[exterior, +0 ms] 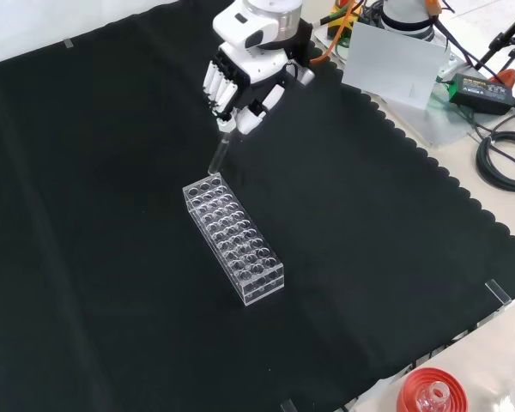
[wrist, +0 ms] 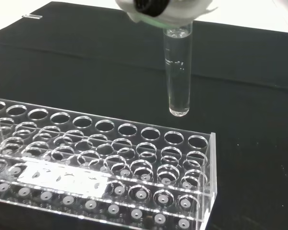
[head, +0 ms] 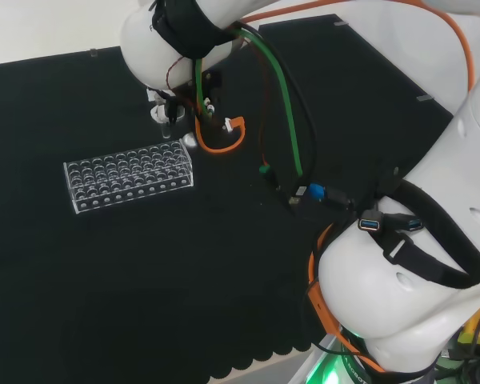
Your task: Pick up the test tube.
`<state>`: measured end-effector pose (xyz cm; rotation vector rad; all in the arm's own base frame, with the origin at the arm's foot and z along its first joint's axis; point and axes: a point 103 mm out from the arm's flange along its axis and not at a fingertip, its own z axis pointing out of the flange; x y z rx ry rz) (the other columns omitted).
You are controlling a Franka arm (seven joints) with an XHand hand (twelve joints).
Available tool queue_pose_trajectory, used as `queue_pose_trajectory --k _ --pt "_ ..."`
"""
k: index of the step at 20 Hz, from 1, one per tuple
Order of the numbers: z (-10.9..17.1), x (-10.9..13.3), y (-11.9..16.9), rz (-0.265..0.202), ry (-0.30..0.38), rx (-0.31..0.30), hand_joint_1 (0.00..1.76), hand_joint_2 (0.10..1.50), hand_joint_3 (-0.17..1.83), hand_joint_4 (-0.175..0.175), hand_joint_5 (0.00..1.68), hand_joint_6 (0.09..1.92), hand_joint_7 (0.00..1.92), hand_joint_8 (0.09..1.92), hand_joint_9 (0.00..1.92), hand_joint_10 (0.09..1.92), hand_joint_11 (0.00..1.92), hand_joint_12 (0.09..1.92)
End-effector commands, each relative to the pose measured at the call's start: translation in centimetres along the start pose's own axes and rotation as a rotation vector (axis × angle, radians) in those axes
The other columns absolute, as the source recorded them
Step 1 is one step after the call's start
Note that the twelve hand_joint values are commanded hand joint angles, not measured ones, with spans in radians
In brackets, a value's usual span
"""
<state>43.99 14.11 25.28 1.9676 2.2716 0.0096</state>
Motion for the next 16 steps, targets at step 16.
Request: queue_pose_trajectory --k 16 --pt "-6.0 0.2 -3.9 -0.032 -0.027 -0.073 1.28 0.95 0.24 -0.175 1.06 0.89 1.11 0.89 1.11 0.69 1.15 0.89"
